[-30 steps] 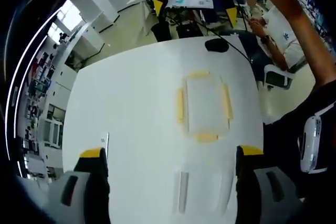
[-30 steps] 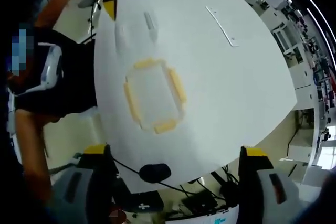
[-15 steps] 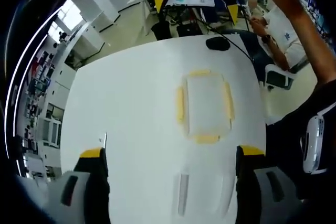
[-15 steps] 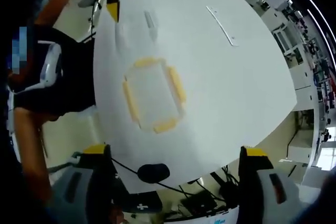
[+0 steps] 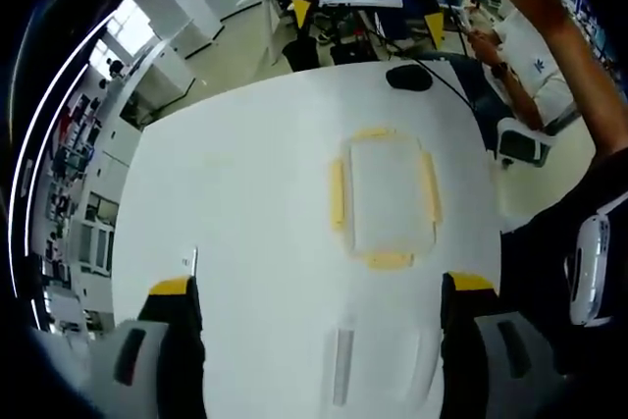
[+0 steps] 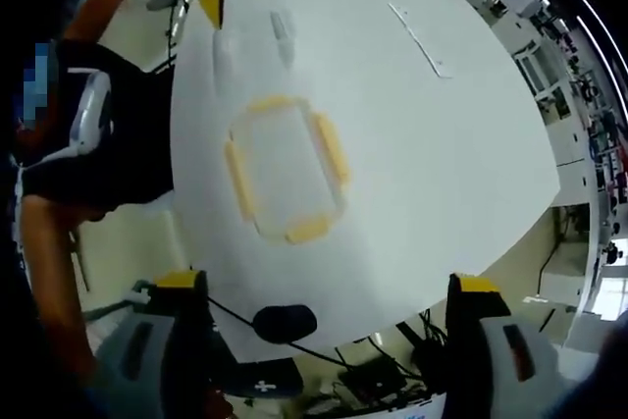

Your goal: Snap each plastic latch of the storage box into its locked position after aligning the lid with the box until every specified latch is closed and the lid sits flush.

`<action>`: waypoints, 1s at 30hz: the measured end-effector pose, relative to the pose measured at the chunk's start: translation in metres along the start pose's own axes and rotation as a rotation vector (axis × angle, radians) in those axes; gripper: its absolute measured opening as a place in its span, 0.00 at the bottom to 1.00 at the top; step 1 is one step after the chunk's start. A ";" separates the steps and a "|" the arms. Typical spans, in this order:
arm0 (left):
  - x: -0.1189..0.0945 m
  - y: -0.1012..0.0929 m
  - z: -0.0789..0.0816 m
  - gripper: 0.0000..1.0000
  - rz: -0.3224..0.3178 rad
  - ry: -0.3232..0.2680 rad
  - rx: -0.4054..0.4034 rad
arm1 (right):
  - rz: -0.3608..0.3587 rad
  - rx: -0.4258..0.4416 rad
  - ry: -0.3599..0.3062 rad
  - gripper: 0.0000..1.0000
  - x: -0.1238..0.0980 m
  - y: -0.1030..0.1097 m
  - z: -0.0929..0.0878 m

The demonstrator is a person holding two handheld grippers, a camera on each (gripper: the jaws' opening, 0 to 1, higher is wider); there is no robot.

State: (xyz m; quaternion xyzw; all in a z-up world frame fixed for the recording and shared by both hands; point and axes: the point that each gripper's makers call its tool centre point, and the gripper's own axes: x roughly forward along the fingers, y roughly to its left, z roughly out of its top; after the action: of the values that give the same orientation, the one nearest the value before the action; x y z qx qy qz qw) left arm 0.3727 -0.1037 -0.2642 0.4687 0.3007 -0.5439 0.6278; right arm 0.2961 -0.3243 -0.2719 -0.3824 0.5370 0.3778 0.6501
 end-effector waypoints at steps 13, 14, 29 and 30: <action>0.009 -0.003 0.001 1.00 -0.007 0.003 0.007 | 0.010 0.000 -0.002 0.99 0.009 0.000 -0.001; 0.011 -0.004 -0.001 1.00 -0.011 0.007 0.008 | 0.013 0.002 -0.002 0.99 0.011 0.001 -0.001; 0.019 -0.006 -0.006 1.00 -0.019 0.020 0.007 | 0.018 -0.001 -0.004 0.99 0.018 0.002 0.000; 0.020 -0.006 -0.007 1.00 -0.019 0.020 0.006 | 0.018 0.000 -0.005 0.99 0.018 0.002 0.000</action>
State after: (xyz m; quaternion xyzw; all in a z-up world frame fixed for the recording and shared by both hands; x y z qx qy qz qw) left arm 0.3725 -0.1054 -0.2863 0.4732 0.3096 -0.5461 0.6181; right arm 0.2970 -0.3219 -0.2902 -0.3767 0.5388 0.3848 0.6478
